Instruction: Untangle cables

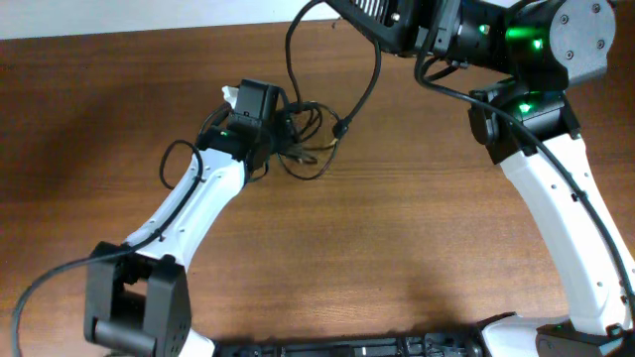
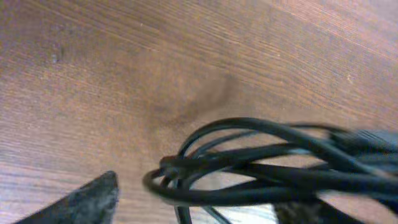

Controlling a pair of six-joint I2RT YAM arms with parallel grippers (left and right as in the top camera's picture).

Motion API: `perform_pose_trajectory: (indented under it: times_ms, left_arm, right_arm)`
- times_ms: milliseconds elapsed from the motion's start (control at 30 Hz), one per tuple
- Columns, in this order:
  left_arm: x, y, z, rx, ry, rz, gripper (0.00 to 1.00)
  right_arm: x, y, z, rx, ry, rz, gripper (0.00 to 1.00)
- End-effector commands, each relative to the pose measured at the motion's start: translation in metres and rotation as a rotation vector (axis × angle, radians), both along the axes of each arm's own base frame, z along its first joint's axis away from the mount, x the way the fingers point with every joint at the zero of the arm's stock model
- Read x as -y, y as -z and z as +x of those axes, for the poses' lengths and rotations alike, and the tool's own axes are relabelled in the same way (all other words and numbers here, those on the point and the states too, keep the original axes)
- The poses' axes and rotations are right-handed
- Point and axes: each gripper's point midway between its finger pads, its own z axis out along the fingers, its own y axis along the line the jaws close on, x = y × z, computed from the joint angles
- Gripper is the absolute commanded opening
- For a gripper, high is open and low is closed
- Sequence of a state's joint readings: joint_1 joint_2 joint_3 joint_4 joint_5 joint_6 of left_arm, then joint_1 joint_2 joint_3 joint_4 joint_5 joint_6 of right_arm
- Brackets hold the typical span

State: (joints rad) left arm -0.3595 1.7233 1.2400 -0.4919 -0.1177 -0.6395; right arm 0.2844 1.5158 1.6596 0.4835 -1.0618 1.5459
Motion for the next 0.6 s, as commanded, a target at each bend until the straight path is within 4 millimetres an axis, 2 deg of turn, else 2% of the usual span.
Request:
perform_pose_trajectory:
  times_ms: [0,33,133,200,233,300,333,367,400,433,500,567]
  left_arm:
    - [-0.010,0.012,0.009,0.001,-0.030,0.029,0.20]
    - [-0.012,0.011,0.012,0.007,-0.036,0.026,0.00]
    - [-0.020,0.008,0.016,0.017,-0.054,0.018,0.00]
    - [-0.017,-0.002,0.015,0.020,-0.035,-0.048,0.00]
    - [-0.015,-0.011,0.015,0.030,-0.019,-0.095,0.00]
    - [-0.019,-0.049,0.013,0.093,0.001,-0.190,0.00]
    - [-0.019,-0.059,0.011,0.108,0.013,-0.220,0.20]
    - [-0.017,-0.065,0.010,0.114,0.027,-0.246,0.48]
    - [-0.010,-0.068,0.007,0.108,0.054,-0.279,0.71]
    - [0.003,-0.067,0.001,0.078,0.105,-0.334,0.82]
    - [0.017,-0.062,-0.011,0.023,0.153,-0.374,0.82]
    - [0.029,-0.052,-0.025,-0.034,0.178,-0.364,0.87]
  right_arm:
    - [0.001,-0.010,-0.012,0.034,-0.019,0.003,0.04]
    - [0.000,-0.009,-0.013,0.036,-0.024,-0.002,0.04]
    - [0.000,-0.007,-0.015,0.064,-0.032,-0.019,0.04]
    - [0.001,0.001,-0.011,0.076,-0.024,-0.051,0.04]
    - [0.003,0.007,-0.006,0.080,-0.008,-0.073,0.04]
    - [0.016,0.043,0.021,-0.033,0.054,-0.165,0.04]
    - [0.019,0.057,0.027,-0.085,0.066,-0.195,0.04]
    - [0.020,0.065,0.030,-0.096,0.071,-0.213,0.04]
    - [0.019,0.072,0.032,-0.099,0.071,-0.230,0.04]
    - [0.016,0.078,0.031,-0.093,0.062,-0.247,0.04]
    - [0.011,0.082,0.029,-0.080,0.035,-0.257,0.04]
    - [0.009,0.084,0.028,-0.084,0.019,-0.260,0.04]
